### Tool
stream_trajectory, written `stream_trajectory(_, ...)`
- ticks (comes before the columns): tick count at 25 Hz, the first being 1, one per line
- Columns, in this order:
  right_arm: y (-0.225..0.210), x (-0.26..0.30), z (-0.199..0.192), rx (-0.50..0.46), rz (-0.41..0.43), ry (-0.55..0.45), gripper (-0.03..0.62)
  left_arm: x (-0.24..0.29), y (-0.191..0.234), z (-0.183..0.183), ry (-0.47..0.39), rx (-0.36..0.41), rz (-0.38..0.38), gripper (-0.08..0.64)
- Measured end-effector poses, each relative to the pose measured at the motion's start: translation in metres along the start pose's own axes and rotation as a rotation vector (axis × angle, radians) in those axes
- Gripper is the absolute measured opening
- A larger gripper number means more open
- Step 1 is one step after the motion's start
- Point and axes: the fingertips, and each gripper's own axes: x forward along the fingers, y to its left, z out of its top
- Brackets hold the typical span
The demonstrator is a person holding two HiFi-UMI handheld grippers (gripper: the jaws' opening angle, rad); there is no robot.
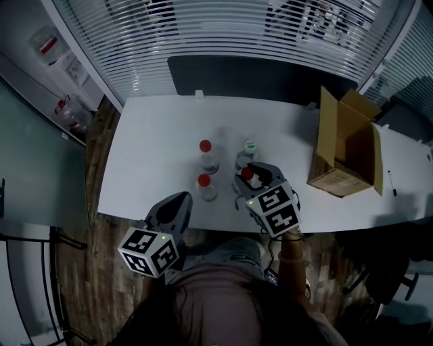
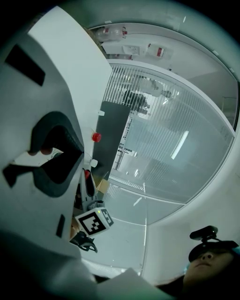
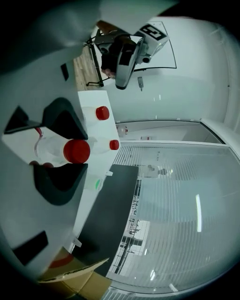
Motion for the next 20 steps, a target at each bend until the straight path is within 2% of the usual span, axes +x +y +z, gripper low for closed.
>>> stream_trajectory(20, 0.005, 0.014, -0.009, 0.018, 0.002, 0.006, 0.178, 0.004, 0.009, 0.002, -0.002, -0.003, -0.035, 0.008)
